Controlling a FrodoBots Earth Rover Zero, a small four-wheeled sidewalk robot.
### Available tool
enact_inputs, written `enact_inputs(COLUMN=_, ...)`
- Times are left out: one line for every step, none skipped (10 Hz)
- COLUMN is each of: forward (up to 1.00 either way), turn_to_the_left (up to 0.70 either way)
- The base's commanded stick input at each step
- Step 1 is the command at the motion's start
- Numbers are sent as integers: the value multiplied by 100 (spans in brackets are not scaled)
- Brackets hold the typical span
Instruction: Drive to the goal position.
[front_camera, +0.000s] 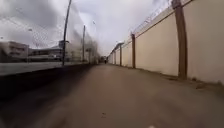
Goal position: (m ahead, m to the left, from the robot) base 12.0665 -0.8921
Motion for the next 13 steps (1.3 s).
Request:
enact_inputs(forward=70, turn_to_the_left=0)
enact_inputs(forward=70, turn_to_the_left=0)
enact_inputs(forward=70, turn_to_the_left=0)
enact_inputs(forward=70, turn_to_the_left=0)
enact_inputs(forward=70, turn_to_the_left=0)
enact_inputs(forward=70, turn_to_the_left=0)
enact_inputs(forward=70, turn_to_the_left=0)
enact_inputs(forward=70, turn_to_the_left=0)
enact_inputs(forward=70, turn_to_the_left=0)
enact_inputs(forward=70, turn_to_the_left=0)
enact_inputs(forward=70, turn_to_the_left=0)
enact_inputs(forward=70, turn_to_the_left=3)
enact_inputs(forward=70, turn_to_the_left=11)
